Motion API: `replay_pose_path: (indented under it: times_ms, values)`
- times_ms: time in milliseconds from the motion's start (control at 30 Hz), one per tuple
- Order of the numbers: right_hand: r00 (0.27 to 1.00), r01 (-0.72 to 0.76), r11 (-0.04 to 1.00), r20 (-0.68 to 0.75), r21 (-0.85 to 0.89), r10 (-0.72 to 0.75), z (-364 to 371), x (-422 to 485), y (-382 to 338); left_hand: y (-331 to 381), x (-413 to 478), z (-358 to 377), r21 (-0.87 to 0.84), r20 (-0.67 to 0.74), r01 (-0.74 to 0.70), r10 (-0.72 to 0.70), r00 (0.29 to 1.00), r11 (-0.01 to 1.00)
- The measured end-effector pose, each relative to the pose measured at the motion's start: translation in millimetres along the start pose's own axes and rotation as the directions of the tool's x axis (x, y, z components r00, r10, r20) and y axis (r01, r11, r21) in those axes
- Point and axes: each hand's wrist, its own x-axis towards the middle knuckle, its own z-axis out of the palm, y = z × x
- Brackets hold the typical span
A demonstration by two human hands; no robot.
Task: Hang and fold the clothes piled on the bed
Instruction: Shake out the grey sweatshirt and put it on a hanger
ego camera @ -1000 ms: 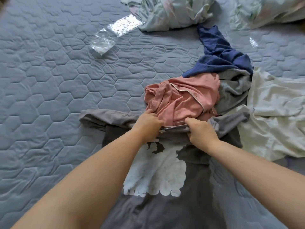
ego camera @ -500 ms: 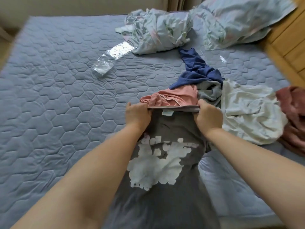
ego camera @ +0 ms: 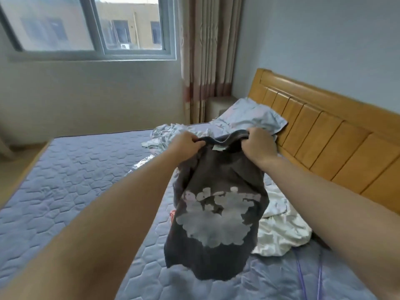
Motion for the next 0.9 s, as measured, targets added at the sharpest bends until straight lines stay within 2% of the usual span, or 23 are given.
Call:
replay_pose_path:
  times_ms: [33,67,100,133,167,200,233,267,333,400,433,500,533,567,633,667,733,767,833,900]
  values:
    - [0.991,-0.009,0.996,0.133,-0.083,0.02,-14,-6,-1,8,-1,-9,-0.093,-0.018,-0.026,0.024,1.0,0.995]
    - [0.964,-0.036,0.989,0.255,-0.146,0.073,-25,-13,0,15,-4,-15,-0.121,0.04,-0.033,0.038,0.999,0.992]
    - [0.947,-0.059,0.975,0.296,-0.215,0.122,-36,-20,3,21,-12,-19,-0.045,0.164,-0.004,0.012,0.986,0.999]
    - [0.958,-0.054,0.962,0.258,-0.269,0.126,-44,-25,8,24,-19,-18,0.082,0.247,0.012,-0.032,0.969,0.997]
    - [0.98,-0.027,0.949,0.179,-0.315,0.088,-51,-28,13,25,-21,-16,0.153,0.195,0.021,-0.051,0.979,0.988]
    - [0.997,-0.024,0.944,0.065,-0.328,0.048,-55,-29,18,28,-23,-16,0.163,0.056,0.02,-0.03,0.998,0.986]
    - [0.998,-0.031,0.931,0.034,-0.363,0.047,-59,-29,21,32,-23,-17,0.166,-0.091,0.015,0.0,0.996,0.986]
    - [0.994,-0.056,0.929,0.063,-0.367,0.085,-64,-32,21,40,-25,-18,0.221,-0.154,0.004,0.031,0.988,0.975]
    - [0.989,-0.031,0.907,0.116,-0.419,0.088,-71,-37,25,52,-28,-19,0.332,-0.176,-0.018,0.08,0.981,0.943]
    - [0.999,-0.039,0.92,-0.002,-0.39,0.041,-77,-36,34,54,-26,-20,0.282,-0.261,0.023,0.054,0.964,0.959]
    - [0.999,-0.042,0.917,-0.004,-0.396,0.044,-80,-36,40,51,-25,-20,0.274,-0.258,0.034,0.04,0.965,0.961]
    - [0.974,-0.137,0.917,0.117,-0.376,0.193,-80,-39,49,43,-26,-18,0.317,-0.147,0.072,-0.025,0.989,0.946]
    - [0.963,-0.173,0.929,0.143,-0.327,0.23,-79,-42,52,38,-28,-15,0.334,-0.14,0.096,-0.052,0.989,0.938]
    - [0.976,-0.169,0.948,0.091,-0.268,0.199,-78,-41,57,36,-29,-14,0.295,-0.175,0.13,-0.081,0.981,0.947]
    - [0.983,-0.162,0.978,-0.104,-0.128,0.149,-78,-41,61,32,-29,-10,0.208,-0.24,0.175,-0.123,0.963,0.962]
    - [0.979,-0.178,0.979,-0.121,-0.103,0.165,-78,-41,60,34,-28,-9,0.177,-0.205,0.21,-0.173,0.963,0.962]
    - [0.976,-0.203,0.976,-0.093,-0.083,0.196,-75,-40,60,36,-25,-2,0.15,-0.031,0.256,-0.255,0.967,0.955]
    - [0.968,-0.212,0.976,-0.15,-0.051,0.202,-72,-40,62,35,-23,2,0.133,0.01,0.263,-0.266,0.964,0.956]
    - [0.943,-0.232,0.973,-0.248,-0.016,0.221,-65,-38,74,34,-15,11,0.092,-0.036,0.229,-0.227,0.973,0.969]
    - [0.946,-0.254,0.967,-0.215,-0.02,0.244,-54,-35,89,27,-4,27,0.102,-0.054,0.219,-0.214,0.975,0.97]
